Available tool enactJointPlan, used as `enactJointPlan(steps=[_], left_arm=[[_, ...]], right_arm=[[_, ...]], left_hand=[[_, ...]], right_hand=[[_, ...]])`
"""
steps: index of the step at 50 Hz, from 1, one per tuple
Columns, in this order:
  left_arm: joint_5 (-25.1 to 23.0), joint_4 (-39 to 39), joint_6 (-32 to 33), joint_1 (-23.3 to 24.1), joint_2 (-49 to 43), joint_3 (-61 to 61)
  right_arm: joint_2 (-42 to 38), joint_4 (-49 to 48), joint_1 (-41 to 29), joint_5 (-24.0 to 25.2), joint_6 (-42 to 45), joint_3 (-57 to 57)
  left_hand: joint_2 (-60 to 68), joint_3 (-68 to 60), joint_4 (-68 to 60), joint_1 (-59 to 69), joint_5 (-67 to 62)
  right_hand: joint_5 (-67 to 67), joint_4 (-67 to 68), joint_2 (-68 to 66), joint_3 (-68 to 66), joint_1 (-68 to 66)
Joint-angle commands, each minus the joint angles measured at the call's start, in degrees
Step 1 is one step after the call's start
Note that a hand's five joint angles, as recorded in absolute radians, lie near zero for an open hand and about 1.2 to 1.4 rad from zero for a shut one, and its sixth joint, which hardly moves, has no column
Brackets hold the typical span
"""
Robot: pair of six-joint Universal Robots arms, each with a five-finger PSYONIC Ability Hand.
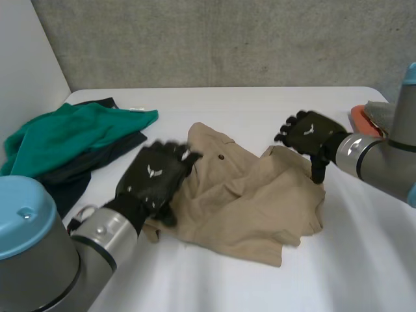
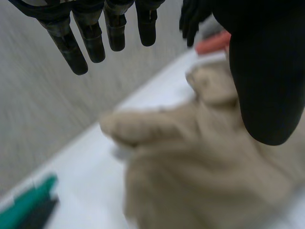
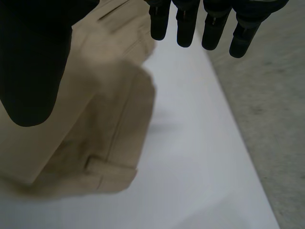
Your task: Fold the laundry.
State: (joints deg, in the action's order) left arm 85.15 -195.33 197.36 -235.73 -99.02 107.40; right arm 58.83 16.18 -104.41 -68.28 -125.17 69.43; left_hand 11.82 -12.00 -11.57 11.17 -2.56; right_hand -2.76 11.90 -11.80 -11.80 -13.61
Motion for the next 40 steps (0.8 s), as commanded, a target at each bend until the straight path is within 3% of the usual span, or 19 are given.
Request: enactJointPlan(steps=[1, 4, 8, 9, 11, 13, 21, 25, 32, 35, 38, 39, 40], left_arm=[[2.9, 5.6, 1.0, -0.7, -7.0, -1.6], [2.8, 5.3, 2.4, -0.6, -10.2, -3.3], [2.0, 3.1, 5.4, -0.4, -14.0, -6.0], [1.6, 1.2, 7.1, -0.6, -15.7, -7.1], [1.5, -1.3, 9.0, -0.8, -17.3, -8.5], [1.9, -4.9, 12.7, -1.7, -19.6, -11.0], [3.8, -16.4, 21.6, -4.9, -23.0, -22.8], [1.7, -18.9, 19.7, -6.5, -25.9, -31.8], [-3.7, -16.2, 15.8, -8.2, -35.8, -46.4], [-3.5, -15.2, 16.3, -9.8, -39.0, -49.3], [-1.8, -13.6, 17.6, -11.8, -41.4, -51.2], [-1.2, -13.0, 17.7, -12.4, -41.7, -51.1], [-0.9, -12.6, 17.7, -12.6, -41.6, -50.7]], right_arm=[[-7.4, -1.2, -0.4, -1.9, 7.8, -2.1], [-9.4, -2.8, -0.6, -1.6, 8.4, -2.4], [-12.2, -5.9, -1.0, -1.8, 9.0, -2.5], [-12.9, -7.3, -1.1, -2.0, 9.0, -2.5], [-13.1, -8.7, -1.1, -2.3, 8.9, -2.6], [-12.3, -10.9, -1.1, -2.9, 7.8, -2.6], [-2.8, -15.9, -2.2, -2.1, -8.0, 1.8], [2.1, -14.5, -3.9, -3.2, -15.8, 3.9], [2.3, -12.5, -11.8, -8.1, -29.7, 9.4], [1.4, -12.4, -14.2, -9.4, -34.2, 10.5], [1.0, -12.9, -15.6, -9.5, -39.2, 11.2], [1.2, -13.3, -15.5, -8.9, -41.2, 11.2], [1.3, -13.6, -15.3, -8.4, -42.1, 11.3]], left_hand=[[1.6, -1.4, -1.8, 2.2, -0.8], [9.1, -8.9, -9.4, 9.8, -8.4], [29.3, -29.1, -29.5, 29.9, -28.6], [43.3, -43.1, -43.6, 44.0, -42.6], [59.7, -59.5, -60.0, 60.4, -59.0], [68.2, -68.0, -68.4, 68.8, -67.4], [68.2, -68.0, -68.4, 68.8, -67.4], [68.2, -68.0, -68.4, 68.8, -67.4], [68.2, -68.0, -68.4, 68.8, -67.4], [68.2, -68.0, -68.4, 68.8, -67.4], [68.2, -68.0, -68.4, 68.8, -67.4], [51.4, -51.2, -51.6, 52.0, -50.6], [38.1, -37.9, -38.3, 38.7, -37.3]], right_hand=[[2.8, -1.9, 1.8, 1.8, 3.6], [2.8, -1.9, 1.8, 1.8, 3.6], [-3.9, 4.8, -4.9, -4.9, -3.1], [-17.3, 18.2, -18.3, -18.3, -16.4], [-40.7, 41.5, -41.6, -41.6, -39.8], [-67.1, 68.0, -68.1, -68.1, -66.3], [-67.2, 68.1, -68.2, -68.2, -66.4], [-67.2, 68.1, -68.2, -68.2, -66.4], [-67.2, 68.1, -68.2, -68.2, -66.4], [-67.2, 68.1, -68.2, -68.2, -66.4], [-27.5, 28.3, -28.5, -28.5, -26.6], [-12.2, 13.1, -13.2, -13.2, -11.3], [-9.4, 10.2, -10.3, -10.3, -8.5]])
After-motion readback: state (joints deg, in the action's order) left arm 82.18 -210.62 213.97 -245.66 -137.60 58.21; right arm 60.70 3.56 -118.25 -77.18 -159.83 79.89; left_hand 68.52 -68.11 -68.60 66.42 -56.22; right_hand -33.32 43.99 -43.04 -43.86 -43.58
